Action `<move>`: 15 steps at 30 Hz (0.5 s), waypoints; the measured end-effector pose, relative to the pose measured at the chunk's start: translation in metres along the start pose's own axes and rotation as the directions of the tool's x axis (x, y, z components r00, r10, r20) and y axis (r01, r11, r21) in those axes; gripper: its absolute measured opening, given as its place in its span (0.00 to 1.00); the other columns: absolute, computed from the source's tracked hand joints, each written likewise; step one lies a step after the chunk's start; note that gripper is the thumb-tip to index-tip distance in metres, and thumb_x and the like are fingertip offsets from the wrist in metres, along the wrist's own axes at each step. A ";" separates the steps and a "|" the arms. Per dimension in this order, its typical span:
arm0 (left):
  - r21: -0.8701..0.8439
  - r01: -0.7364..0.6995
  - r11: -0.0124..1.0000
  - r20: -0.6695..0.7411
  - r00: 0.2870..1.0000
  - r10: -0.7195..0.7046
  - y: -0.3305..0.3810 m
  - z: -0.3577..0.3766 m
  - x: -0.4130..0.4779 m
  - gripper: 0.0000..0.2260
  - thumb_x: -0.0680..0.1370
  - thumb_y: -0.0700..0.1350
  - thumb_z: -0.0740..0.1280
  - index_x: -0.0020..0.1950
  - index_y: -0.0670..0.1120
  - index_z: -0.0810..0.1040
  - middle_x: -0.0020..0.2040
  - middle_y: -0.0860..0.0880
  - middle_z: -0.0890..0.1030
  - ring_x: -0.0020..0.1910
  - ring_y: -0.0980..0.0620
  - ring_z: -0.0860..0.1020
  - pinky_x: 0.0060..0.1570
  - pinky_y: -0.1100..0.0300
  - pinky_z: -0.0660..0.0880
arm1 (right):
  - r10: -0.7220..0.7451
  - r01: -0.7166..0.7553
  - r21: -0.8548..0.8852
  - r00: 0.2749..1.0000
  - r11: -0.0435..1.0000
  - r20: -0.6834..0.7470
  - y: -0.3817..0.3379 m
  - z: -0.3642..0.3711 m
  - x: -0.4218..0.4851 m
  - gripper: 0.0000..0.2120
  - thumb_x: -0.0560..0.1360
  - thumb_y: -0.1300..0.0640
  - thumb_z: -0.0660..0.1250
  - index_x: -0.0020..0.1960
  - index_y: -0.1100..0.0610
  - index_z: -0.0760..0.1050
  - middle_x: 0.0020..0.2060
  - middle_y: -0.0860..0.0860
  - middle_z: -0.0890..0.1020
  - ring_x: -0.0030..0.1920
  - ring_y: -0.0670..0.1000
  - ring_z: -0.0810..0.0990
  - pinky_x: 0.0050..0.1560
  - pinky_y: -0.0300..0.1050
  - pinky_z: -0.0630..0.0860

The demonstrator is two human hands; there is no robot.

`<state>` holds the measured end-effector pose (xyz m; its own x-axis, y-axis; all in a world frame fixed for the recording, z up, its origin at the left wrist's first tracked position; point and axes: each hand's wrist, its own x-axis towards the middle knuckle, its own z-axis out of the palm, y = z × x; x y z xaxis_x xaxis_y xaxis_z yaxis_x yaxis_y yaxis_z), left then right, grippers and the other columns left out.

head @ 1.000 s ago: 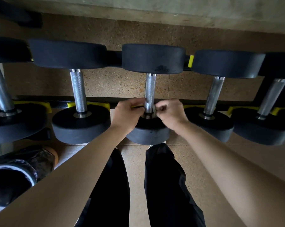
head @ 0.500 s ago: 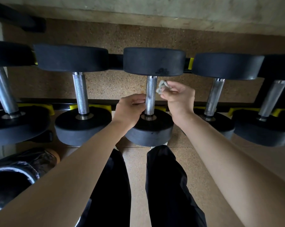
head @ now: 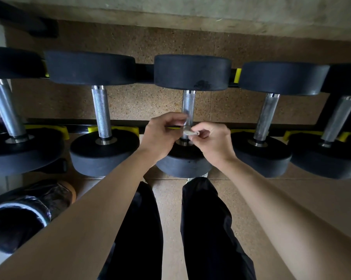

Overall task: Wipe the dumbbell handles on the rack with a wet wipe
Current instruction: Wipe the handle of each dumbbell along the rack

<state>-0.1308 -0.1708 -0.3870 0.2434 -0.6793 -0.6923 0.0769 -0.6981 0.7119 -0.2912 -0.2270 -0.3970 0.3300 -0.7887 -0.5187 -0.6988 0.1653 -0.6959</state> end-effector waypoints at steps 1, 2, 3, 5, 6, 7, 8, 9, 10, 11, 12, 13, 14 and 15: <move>-0.012 -0.004 1.000 0.045 0.999 0.005 0.002 -0.001 -0.001 0.15 0.77 0.32 0.72 0.60 0.47 0.85 0.51 0.49 0.86 0.49 0.55 0.84 0.57 0.54 0.82 | 0.037 -0.039 0.069 0.999 0.997 0.023 -0.003 -0.004 0.001 0.09 0.73 0.66 0.75 0.49 0.54 0.85 0.38 0.43 0.85 0.37 0.44 0.85 0.42 0.40 0.81; -0.029 -0.004 1.000 0.085 0.996 0.007 0.005 -0.002 -0.002 0.15 0.77 0.32 0.72 0.59 0.46 0.85 0.51 0.48 0.86 0.47 0.55 0.84 0.55 0.55 0.82 | 0.059 -0.063 0.126 0.998 0.990 0.039 -0.008 -0.009 0.001 0.11 0.74 0.67 0.74 0.50 0.52 0.85 0.39 0.43 0.86 0.38 0.44 0.86 0.44 0.39 0.82; -0.032 -0.008 0.999 0.111 0.994 0.012 0.007 -0.003 -0.003 0.14 0.76 0.32 0.73 0.59 0.46 0.85 0.51 0.47 0.86 0.45 0.54 0.84 0.53 0.57 0.82 | 0.070 -0.078 0.173 0.996 0.982 0.054 -0.013 -0.013 0.001 0.12 0.75 0.67 0.73 0.51 0.51 0.84 0.39 0.43 0.86 0.39 0.44 0.86 0.45 0.40 0.83; -0.029 -0.032 0.999 0.126 0.991 0.035 0.010 -0.003 -0.004 0.14 0.75 0.34 0.76 0.59 0.46 0.84 0.51 0.47 0.86 0.47 0.53 0.85 0.54 0.58 0.82 | 0.074 -0.094 0.251 0.993 0.963 0.089 -0.018 -0.018 0.001 0.12 0.75 0.67 0.73 0.53 0.53 0.84 0.41 0.47 0.87 0.40 0.47 0.87 0.47 0.44 0.84; -0.032 -0.037 0.999 0.123 0.992 0.041 0.012 -0.003 -0.004 0.14 0.74 0.36 0.77 0.58 0.45 0.84 0.52 0.47 0.86 0.49 0.51 0.86 0.53 0.57 0.82 | 0.071 -0.097 0.275 0.992 0.957 0.103 -0.020 -0.020 0.001 0.12 0.75 0.67 0.73 0.55 0.56 0.83 0.42 0.49 0.87 0.41 0.48 0.87 0.47 0.45 0.85; -0.029 -0.036 0.999 0.117 0.992 0.040 0.014 -0.003 -0.003 0.13 0.74 0.36 0.77 0.57 0.44 0.83 0.51 0.46 0.86 0.49 0.50 0.86 0.51 0.56 0.83 | 0.069 -0.100 0.301 0.992 0.948 0.109 -0.022 -0.021 0.001 0.12 0.75 0.68 0.73 0.57 0.58 0.83 0.43 0.51 0.87 0.42 0.50 0.87 0.47 0.45 0.85; -0.032 -0.027 0.999 0.113 0.993 0.030 0.016 -0.002 -0.003 0.12 0.74 0.37 0.77 0.56 0.44 0.82 0.50 0.44 0.86 0.47 0.49 0.86 0.48 0.56 0.83 | 0.075 -0.108 0.338 0.991 0.935 0.109 -0.024 -0.022 0.001 0.12 0.75 0.68 0.74 0.57 0.60 0.82 0.43 0.53 0.86 0.43 0.51 0.87 0.46 0.45 0.84; -0.044 -0.010 0.999 0.114 0.993 0.015 0.019 -0.002 -0.002 0.10 0.75 0.38 0.77 0.54 0.42 0.81 0.49 0.42 0.86 0.44 0.48 0.85 0.45 0.56 0.83 | 0.088 -0.123 0.387 0.990 0.914 0.106 -0.026 -0.023 0.002 0.11 0.75 0.68 0.74 0.56 0.61 0.81 0.43 0.54 0.86 0.42 0.51 0.87 0.44 0.45 0.84; -0.057 0.007 0.998 0.117 0.993 -0.001 0.022 -0.001 -0.002 0.09 0.75 0.39 0.76 0.53 0.41 0.80 0.47 0.41 0.86 0.41 0.47 0.85 0.42 0.56 0.83 | 0.106 -0.138 0.434 0.989 0.890 0.099 -0.028 -0.025 0.004 0.09 0.74 0.68 0.74 0.54 0.62 0.81 0.43 0.55 0.86 0.41 0.51 0.87 0.42 0.43 0.83; -0.059 0.012 0.998 0.111 0.994 -0.005 0.024 -0.001 0.000 0.08 0.76 0.40 0.75 0.52 0.41 0.79 0.46 0.41 0.86 0.39 0.48 0.85 0.40 0.57 0.82 | 0.125 -0.154 0.475 0.988 0.866 0.093 -0.030 -0.026 0.007 0.08 0.74 0.69 0.74 0.52 0.62 0.80 0.42 0.56 0.86 0.40 0.51 0.86 0.40 0.42 0.82; -0.060 0.001 0.998 0.092 0.996 0.005 0.025 -0.002 0.003 0.07 0.76 0.40 0.75 0.51 0.42 0.79 0.43 0.42 0.86 0.38 0.49 0.84 0.40 0.59 0.82 | 0.143 -0.168 0.514 0.986 0.841 0.090 -0.033 -0.026 0.010 0.07 0.74 0.69 0.74 0.50 0.62 0.80 0.41 0.57 0.86 0.38 0.51 0.86 0.39 0.42 0.81; -0.066 -0.020 0.998 0.057 0.998 0.024 0.026 -0.003 0.006 0.06 0.76 0.39 0.75 0.50 0.42 0.80 0.42 0.44 0.86 0.37 0.50 0.83 0.41 0.59 0.82 | 0.165 -0.184 0.556 0.983 0.810 0.085 -0.035 -0.025 0.013 0.06 0.74 0.69 0.74 0.48 0.62 0.80 0.41 0.58 0.86 0.38 0.51 0.85 0.38 0.42 0.80; -0.088 -0.035 0.996 0.012 0.999 0.036 0.026 -0.004 0.010 0.05 0.76 0.38 0.75 0.49 0.43 0.81 0.41 0.45 0.86 0.38 0.52 0.83 0.43 0.59 0.82 | 0.194 -0.202 0.611 0.978 0.766 0.080 -0.037 -0.025 0.017 0.06 0.73 0.70 0.74 0.47 0.62 0.80 0.41 0.59 0.86 0.39 0.52 0.86 0.40 0.43 0.81; -0.123 -0.037 0.992 -0.035 0.999 0.033 0.026 -0.004 0.015 0.05 0.76 0.38 0.75 0.49 0.43 0.82 0.42 0.46 0.86 0.39 0.52 0.83 0.45 0.59 0.82 | 0.232 -0.224 0.678 0.969 0.700 0.081 -0.039 -0.023 0.022 0.06 0.74 0.71 0.73 0.47 0.63 0.80 0.43 0.60 0.86 0.41 0.53 0.86 0.43 0.43 0.82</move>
<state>-0.1216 -0.1982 -0.3785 0.2797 -0.6936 -0.6639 0.1865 -0.6390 0.7462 -0.2715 -0.2648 -0.3698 0.2090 -0.6781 -0.7046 -0.1335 0.6940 -0.7075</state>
